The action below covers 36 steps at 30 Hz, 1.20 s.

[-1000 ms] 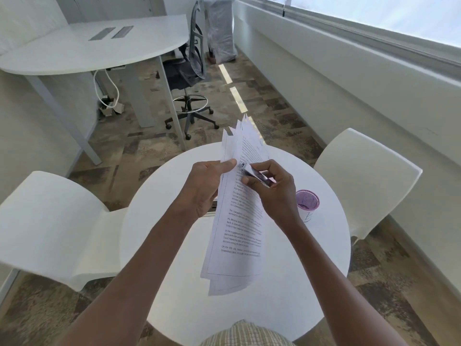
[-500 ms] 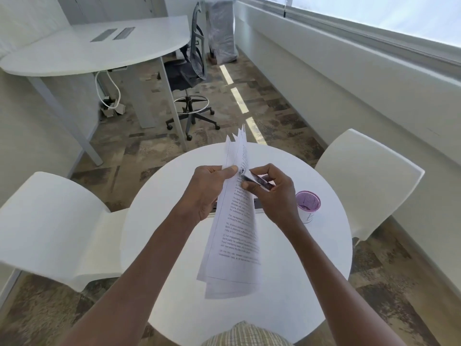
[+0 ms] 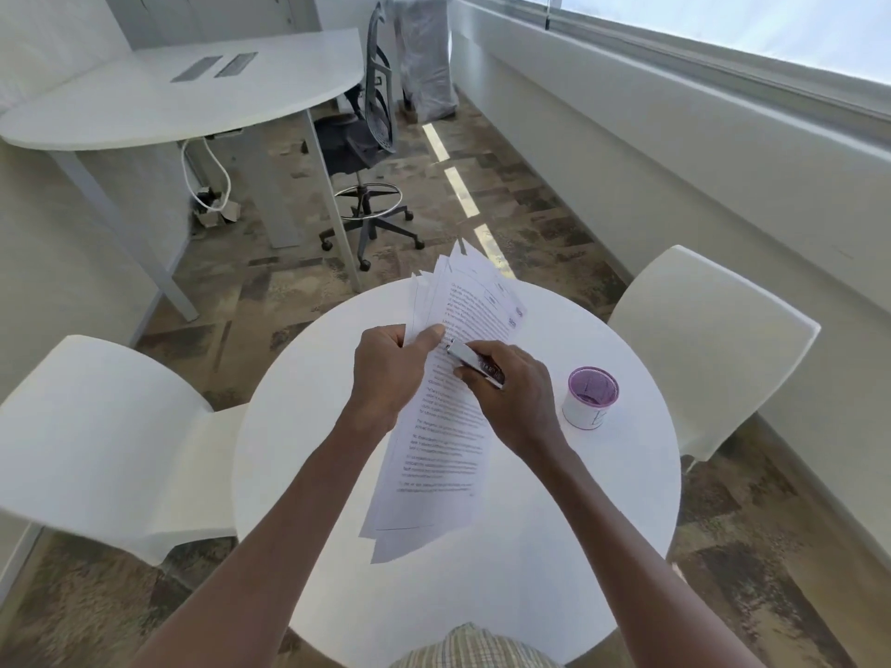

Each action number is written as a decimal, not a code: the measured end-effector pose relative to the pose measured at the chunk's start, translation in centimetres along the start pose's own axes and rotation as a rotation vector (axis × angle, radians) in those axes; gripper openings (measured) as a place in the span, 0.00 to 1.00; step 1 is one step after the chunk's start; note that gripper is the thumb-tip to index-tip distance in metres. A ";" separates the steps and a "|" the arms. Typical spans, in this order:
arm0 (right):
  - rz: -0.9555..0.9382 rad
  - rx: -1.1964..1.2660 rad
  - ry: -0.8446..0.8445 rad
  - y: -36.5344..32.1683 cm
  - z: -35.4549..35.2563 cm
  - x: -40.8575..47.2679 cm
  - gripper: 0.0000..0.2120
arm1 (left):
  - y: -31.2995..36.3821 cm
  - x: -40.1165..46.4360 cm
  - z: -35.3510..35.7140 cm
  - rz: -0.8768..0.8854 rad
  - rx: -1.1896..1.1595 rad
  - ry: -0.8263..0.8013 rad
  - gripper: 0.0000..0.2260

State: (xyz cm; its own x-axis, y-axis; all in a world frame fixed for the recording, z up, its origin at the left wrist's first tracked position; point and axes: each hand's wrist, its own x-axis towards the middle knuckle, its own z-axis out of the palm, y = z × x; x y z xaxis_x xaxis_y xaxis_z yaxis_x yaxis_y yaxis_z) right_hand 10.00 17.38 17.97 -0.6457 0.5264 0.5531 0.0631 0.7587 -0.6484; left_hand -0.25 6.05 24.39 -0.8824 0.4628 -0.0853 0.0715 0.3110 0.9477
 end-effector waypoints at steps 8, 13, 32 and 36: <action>0.667 0.478 -0.151 3.4 3.7 -3.7 0.10 | -2.3 0.1 -0.3 -0.117 -0.086 -0.019 0.07; 0.905 0.664 -0.228 4.8 5.8 -6.4 0.14 | -4.4 0.0 0.1 -0.166 -0.086 -0.014 0.03; 1.225 0.556 -0.636 8.3 12.6 -9.2 0.12 | -16.1 3.1 3.5 -0.669 -0.172 0.051 0.10; 1.287 0.491 -0.562 10.9 11.5 -9.9 0.08 | -18.1 4.2 5.9 -0.752 -0.202 0.005 0.12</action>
State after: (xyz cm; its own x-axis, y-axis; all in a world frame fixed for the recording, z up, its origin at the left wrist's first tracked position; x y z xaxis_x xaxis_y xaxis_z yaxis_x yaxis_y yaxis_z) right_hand 8.26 16.04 -0.59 -0.5565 0.4187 -0.7176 0.6219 -0.3628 -0.6940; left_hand -2.50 7.31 5.08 -0.6621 0.1834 -0.7266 -0.6330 0.3821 0.6733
